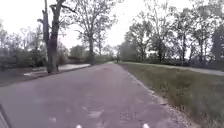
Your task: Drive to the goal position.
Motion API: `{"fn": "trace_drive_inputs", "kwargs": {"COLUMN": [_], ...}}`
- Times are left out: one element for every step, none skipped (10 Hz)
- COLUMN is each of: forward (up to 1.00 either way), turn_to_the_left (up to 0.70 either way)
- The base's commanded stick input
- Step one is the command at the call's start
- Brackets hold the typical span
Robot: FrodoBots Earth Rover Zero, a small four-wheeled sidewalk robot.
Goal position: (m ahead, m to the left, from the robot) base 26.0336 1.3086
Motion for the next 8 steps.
{"fn": "trace_drive_inputs", "kwargs": {"forward": [0.85, 0.85, 0.85, 0.85, 0.85, 0.85, 0.85, 0.85], "turn_to_the_left": [-0.03, 0.00, 0.00, 0.00, 0.00, 0.00, 0.00, 0.00]}}
